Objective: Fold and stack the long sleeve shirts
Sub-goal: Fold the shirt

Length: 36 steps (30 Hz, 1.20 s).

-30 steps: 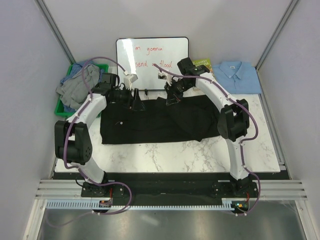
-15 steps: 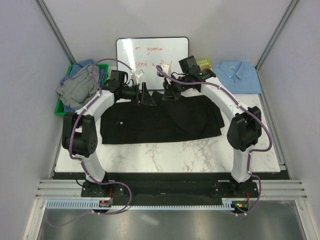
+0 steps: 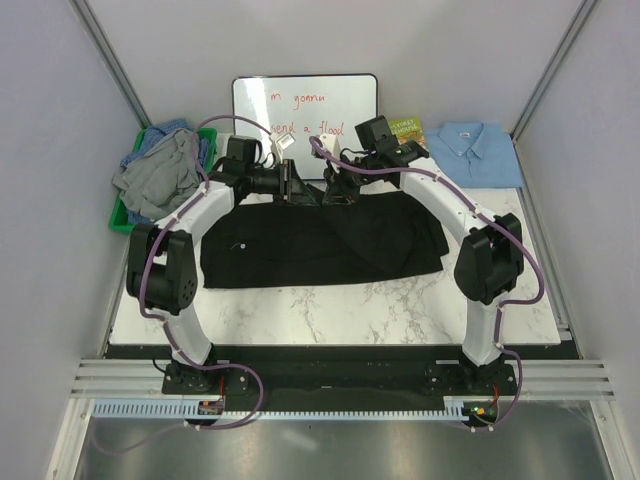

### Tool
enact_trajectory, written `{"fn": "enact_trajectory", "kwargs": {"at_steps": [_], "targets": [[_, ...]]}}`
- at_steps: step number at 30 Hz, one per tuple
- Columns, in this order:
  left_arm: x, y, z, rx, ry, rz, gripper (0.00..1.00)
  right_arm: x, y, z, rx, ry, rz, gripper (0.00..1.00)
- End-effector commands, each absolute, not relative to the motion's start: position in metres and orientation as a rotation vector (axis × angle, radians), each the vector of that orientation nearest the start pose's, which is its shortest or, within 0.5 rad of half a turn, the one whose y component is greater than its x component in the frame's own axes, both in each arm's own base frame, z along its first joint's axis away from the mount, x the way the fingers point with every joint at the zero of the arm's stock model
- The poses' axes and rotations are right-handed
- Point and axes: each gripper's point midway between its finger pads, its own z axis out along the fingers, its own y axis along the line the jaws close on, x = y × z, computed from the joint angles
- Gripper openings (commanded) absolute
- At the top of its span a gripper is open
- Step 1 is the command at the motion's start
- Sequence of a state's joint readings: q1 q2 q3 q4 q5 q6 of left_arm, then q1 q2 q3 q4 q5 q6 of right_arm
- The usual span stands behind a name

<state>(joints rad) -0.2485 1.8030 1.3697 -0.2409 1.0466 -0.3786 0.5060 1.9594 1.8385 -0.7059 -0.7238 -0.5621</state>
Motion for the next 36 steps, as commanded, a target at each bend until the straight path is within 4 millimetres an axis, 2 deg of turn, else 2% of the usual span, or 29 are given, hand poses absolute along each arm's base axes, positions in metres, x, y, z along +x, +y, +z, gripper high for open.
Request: {"fn": "enact_trajectory", "kwargs": {"at_steps": [1,3,4,5,6,7,9,13,14,15,16,17,18,20,22,23,24,27,34,36], "targets": [[0.369,-0.262,0.221,0.540,2.124,-1.466,0.08,0.380,0.326,0.234,-1.411,1.712,0.832,0.48],[0.367,-0.258,0.226,0.653,2.068,-1.394,0.03,0.377,0.316,0.244,-1.408,1.711,0.852,0.66],[0.367,-0.258,0.232,0.707,2.033,-1.370,0.02,0.381,0.304,0.245,-1.380,1.739,0.848,0.77],[0.360,-0.255,0.232,0.742,2.037,-1.360,0.02,0.382,0.298,0.248,-1.368,1.742,0.856,0.81],[0.361,-0.253,0.233,0.855,1.959,-1.291,0.02,0.383,0.291,0.253,-1.355,1.739,0.853,0.87],[0.355,-0.254,0.237,0.920,1.916,-1.258,0.02,0.386,0.282,0.255,-1.339,1.752,0.853,0.90],[0.348,-0.254,0.234,1.095,1.816,-1.153,0.03,0.382,0.275,0.255,-1.354,1.752,0.870,0.95],[0.335,-0.256,0.227,1.361,1.652,-0.990,0.06,0.368,0.270,0.244,-1.447,1.726,0.917,0.98],[0.334,-0.256,0.224,1.461,1.557,-0.923,0.07,0.364,0.271,0.242,-1.469,1.713,0.936,0.98],[0.322,-0.260,0.219,1.540,1.523,-0.912,0.08,0.354,0.270,0.241,-1.487,1.710,0.978,0.98],[0.319,-0.260,0.214,1.601,1.487,-0.862,0.09,0.352,0.271,0.239,-1.527,1.671,0.977,0.98],[0.316,-0.261,0.217,1.677,1.379,-0.786,0.09,0.350,0.271,0.238,-1.541,1.662,0.986,0.98],[0.308,-0.265,0.210,1.723,1.346,-0.774,0.09,0.347,0.271,0.237,-1.555,1.655,0.994,0.98],[0.305,-0.266,0.208,1.791,1.273,-0.707,0.09,0.344,0.275,0.237,-1.606,1.599,0.999,0.98],[0.297,-0.269,0.201,1.836,1.230,-0.696,0.13,0.334,0.277,0.238,-1.648,1.570,1.026,0.98],[0.295,-0.270,0.203,1.860,1.182,-0.672,0.14,0.331,0.279,0.234,-1.710,1.508,1.007,0.98],[0.291,-0.272,0.201,1.876,1.167,-0.672,0.14,0.319,0.281,0.229,-1.755,1.507,1.031,0.98],[0.290,-0.276,0.204,1.889,1.132,-0.657,0.14,0.305,0.283,0.219,-1.858,1.440,1.037,0.98],[0.291,-0.277,0.218,1.887,1.052,-0.595,0.16,0.304,0.284,0.198,-1.913,1.441,1.078,0.96],[0.292,-0.279,0.221,1.879,1.052,-0.591,0.16,0.303,0.288,0.198,-1.916,1.430,1.096,0.96]]}}
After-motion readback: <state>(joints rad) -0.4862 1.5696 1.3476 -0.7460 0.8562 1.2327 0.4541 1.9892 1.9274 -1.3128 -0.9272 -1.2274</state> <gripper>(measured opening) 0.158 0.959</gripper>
